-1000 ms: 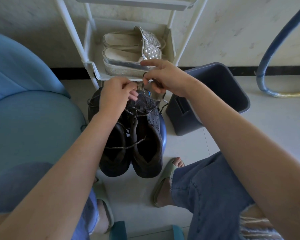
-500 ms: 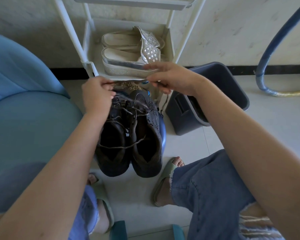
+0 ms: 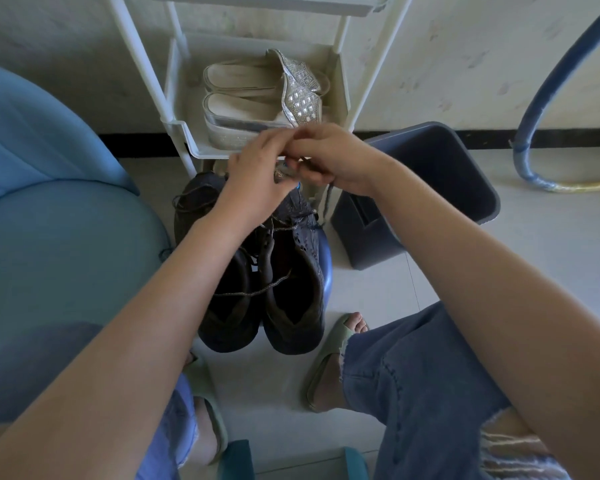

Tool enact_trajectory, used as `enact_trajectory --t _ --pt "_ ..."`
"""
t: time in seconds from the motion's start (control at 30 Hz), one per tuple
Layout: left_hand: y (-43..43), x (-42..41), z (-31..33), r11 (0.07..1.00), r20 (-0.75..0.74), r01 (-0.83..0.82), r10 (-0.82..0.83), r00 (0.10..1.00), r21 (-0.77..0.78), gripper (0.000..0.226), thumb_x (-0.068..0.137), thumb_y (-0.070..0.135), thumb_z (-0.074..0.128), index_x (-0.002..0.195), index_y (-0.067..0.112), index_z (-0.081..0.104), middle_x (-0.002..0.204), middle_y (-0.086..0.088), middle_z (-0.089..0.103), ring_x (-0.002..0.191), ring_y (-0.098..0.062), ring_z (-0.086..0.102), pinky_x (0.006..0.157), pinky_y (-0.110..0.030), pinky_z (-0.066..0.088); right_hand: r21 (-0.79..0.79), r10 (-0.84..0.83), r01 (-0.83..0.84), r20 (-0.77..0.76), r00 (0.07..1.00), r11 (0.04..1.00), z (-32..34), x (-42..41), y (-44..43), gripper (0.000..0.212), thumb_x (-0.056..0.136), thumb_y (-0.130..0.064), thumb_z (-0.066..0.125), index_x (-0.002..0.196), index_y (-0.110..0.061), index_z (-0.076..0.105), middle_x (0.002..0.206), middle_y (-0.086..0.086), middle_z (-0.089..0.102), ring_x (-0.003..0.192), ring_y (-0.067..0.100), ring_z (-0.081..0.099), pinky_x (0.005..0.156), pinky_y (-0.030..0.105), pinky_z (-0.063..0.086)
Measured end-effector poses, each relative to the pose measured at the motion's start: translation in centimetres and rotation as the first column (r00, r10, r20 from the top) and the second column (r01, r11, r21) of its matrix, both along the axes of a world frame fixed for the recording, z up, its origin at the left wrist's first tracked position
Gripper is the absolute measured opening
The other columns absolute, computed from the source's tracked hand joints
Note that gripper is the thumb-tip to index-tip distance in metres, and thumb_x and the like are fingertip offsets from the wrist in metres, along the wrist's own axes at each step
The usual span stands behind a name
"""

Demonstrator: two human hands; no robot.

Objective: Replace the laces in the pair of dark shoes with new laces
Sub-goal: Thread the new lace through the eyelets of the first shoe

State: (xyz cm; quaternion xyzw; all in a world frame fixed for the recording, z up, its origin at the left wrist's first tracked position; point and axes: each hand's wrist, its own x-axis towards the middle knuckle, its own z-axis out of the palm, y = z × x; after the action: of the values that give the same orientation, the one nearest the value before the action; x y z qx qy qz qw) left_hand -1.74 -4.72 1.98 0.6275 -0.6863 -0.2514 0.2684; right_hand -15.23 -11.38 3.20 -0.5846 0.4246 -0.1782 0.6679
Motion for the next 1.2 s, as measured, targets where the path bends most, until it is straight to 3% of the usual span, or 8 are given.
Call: enact_trajectory --t 0.2,0.3,0.43,0.63,0.8,0.93,1.07,1.2 --pt "1.1 -0.2 0.3 0.895 -0.082 -0.353 0.344 0.935 -0.271 0.034 0.085 0.010 0.064 0.117 0.006 0.053 0.122 -0.008 0.050 0.112 -0.019 0.050 0.094 -0.028 0.041 0.407 -0.503 0.361 0.330 0.799 0.839 0.8 0.9 -0.5 0.010 0.096 0.006 0.039 0.100 -0.003 0.043 0.069 0.009 0.046 0.036 0.007 0.040 0.029 0.015 0.024" --pt "0.9 -0.5 1.0 0.977 -0.282 -0.178 0.204 0.937 0.116 0.025 0.096 0.035 0.050 0.099 0.013 0.063 0.090 0.005 0.069 0.078 -0.010 0.063 0.069 -0.024 0.044 0.644 -0.707 0.375 0.388 0.591 0.667 1.0 0.6 -0.8 0.025 0.101 0.002 0.030 0.079 -0.006 0.041 0.060 0.006 0.040 0.030 0.006 0.034 0.028 0.015 0.022" --pt "1.4 -1.0 -0.3 0.905 -0.271 0.176 -0.071 0.960 0.387 0.028 0.095 0.034 0.052 0.111 0.015 0.062 0.093 0.006 0.071 0.084 -0.006 0.066 0.075 -0.025 0.048 0.769 -0.799 0.305 0.410 0.440 0.562 1.2 0.3 -0.4 0.029 0.102 0.000 0.026 0.077 -0.007 0.040 0.047 0.003 0.038 0.027 0.009 0.026 0.028 0.016 0.023" --pt "1.2 0.2 -1.7 0.932 -0.245 -0.050 0.145 0.959 0.358 0.048 0.082 0.037 0.070 0.116 0.024 0.040 0.074 0.002 0.062 0.059 -0.009 0.059 0.060 -0.023 0.046 0.856 -0.882 0.244 0.397 0.256 0.456 1.6 -0.3 -0.8 0.030 0.098 0.005 0.019 0.081 -0.005 0.041 0.052 0.004 0.036 0.025 0.012 0.026 0.025 0.019 0.020" --pt "1.4 -0.1 -2.1 0.959 -0.189 0.039 0.015 0.982 0.280 0.016 0.093 0.030 0.056 0.090 0.027 0.071 0.076 0.004 0.062 0.068 -0.006 0.053 0.061 -0.011 0.038 0.878 -0.891 0.202 0.384 0.244 0.434 1.5 0.0 -0.9 0.030 0.097 0.005 0.018 0.084 -0.003 0.043 0.049 0.008 0.038 0.026 0.014 0.029 0.026 0.018 0.020" --pt "1.0 1.0 -0.9 0.958 -0.146 -0.015 0.059 0.988 0.285 0.030 0.098 0.026 0.047 0.087 0.013 0.072 0.067 -0.005 0.058 0.064 -0.016 0.056 0.065 -0.032 0.052 0.267 -0.681 0.662 -0.029 0.732 0.700 1.0 -0.1 -0.7 0.029 0.096 0.003 0.039 0.125 0.003 0.046 0.110 0.023 0.057 0.097 0.030 0.062 0.071 0.028 0.055" --pt "0.7 1.3 -0.3 0.938 -0.177 -0.013 0.078 0.981 0.347 0.030 0.100 0.022 0.042 0.075 0.011 0.056 0.064 -0.003 0.062 0.058 -0.015 0.065 0.055 -0.025 0.050 -0.601 -0.329 -0.056 -0.510 0.795 0.797 -0.2 0.5 1.4 0.072 0.078 0.010 0.045 0.139 -0.027 0.045 0.159 0.007 0.008 0.146 0.028 0.007 0.119 0.043 0.010" --pt "0.3 0.7 0.0 0.947 0.030 -0.011 0.002 1.000 0.321 0.032 0.093 0.011 0.044 0.063 0.016 0.055 0.056 0.000 0.055 0.049 -0.014 0.050 0.052 -0.024 0.035 -0.613 -0.021 -0.269 -0.423 0.906 0.743 -1.0 1.8 3.4 0.055 0.072 0.011 0.045 0.119 -0.012 0.062 0.128 0.007 0.060 0.117 0.017 0.052 0.102 0.025 0.036"
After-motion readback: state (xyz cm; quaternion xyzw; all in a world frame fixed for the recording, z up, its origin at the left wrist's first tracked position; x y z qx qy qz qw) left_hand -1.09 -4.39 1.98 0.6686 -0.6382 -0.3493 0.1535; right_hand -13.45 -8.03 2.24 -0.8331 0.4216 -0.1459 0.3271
